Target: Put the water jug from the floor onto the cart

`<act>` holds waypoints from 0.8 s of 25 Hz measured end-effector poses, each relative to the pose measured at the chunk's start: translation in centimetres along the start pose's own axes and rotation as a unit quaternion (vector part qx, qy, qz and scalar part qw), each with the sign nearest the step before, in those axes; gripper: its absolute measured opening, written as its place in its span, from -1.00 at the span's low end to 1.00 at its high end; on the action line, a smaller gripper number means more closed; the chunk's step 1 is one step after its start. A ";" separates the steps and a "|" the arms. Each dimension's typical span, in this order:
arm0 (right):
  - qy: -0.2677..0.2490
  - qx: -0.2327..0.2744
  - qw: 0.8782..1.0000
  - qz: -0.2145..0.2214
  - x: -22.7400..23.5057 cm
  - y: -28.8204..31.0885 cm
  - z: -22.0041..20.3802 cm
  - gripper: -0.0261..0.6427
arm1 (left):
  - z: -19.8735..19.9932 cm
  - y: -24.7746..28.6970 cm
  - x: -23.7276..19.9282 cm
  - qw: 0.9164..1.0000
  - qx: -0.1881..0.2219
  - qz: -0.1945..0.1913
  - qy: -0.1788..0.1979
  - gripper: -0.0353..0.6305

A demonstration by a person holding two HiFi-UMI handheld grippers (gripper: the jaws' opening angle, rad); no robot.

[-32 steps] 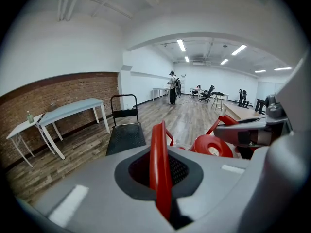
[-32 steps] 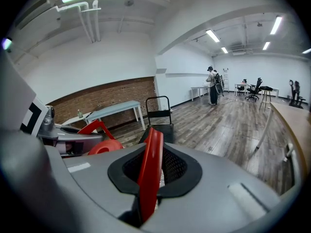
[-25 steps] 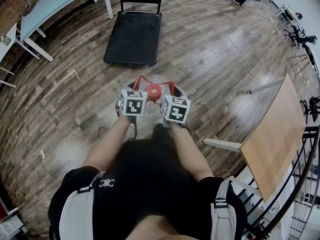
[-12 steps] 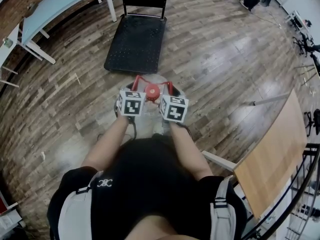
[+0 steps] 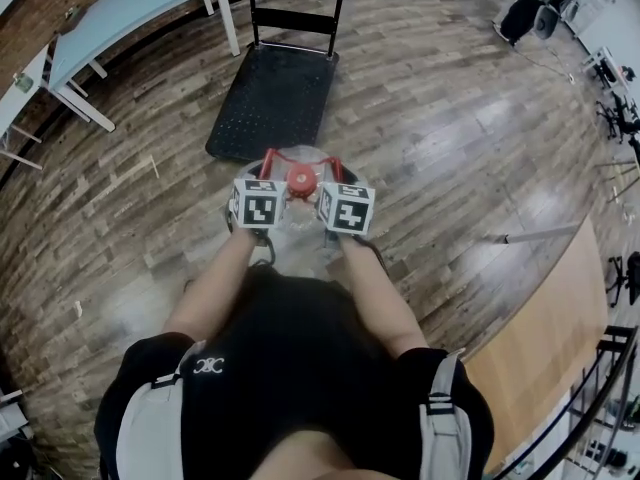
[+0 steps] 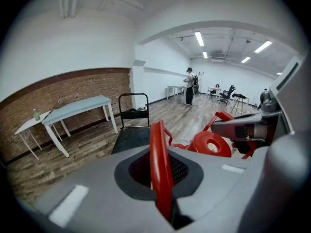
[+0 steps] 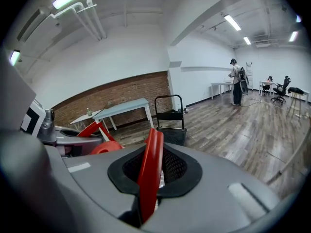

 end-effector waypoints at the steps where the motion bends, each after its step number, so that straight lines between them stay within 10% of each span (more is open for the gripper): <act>1: -0.003 0.002 1.000 0.002 0.1 0.4 0.6 -0.77 | 0.4 0.4 -0.1 1.000 0.002 0.001 -0.002 -0.89; 20: -0.026 -0.021 0.999 0.017 0.8 10.6 4.4 -0.77 | 4.5 9.1 -4.5 1.000 -0.012 -0.006 -0.025 -0.89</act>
Point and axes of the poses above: the fingertips, and each gripper's own axes: y forward along the fingers, x to its right, z out of its top, the point moved 1 cm from there along -y, backward along the fingers, and after that the axes turned 13 degrees about -z, right-handed, at the moved point
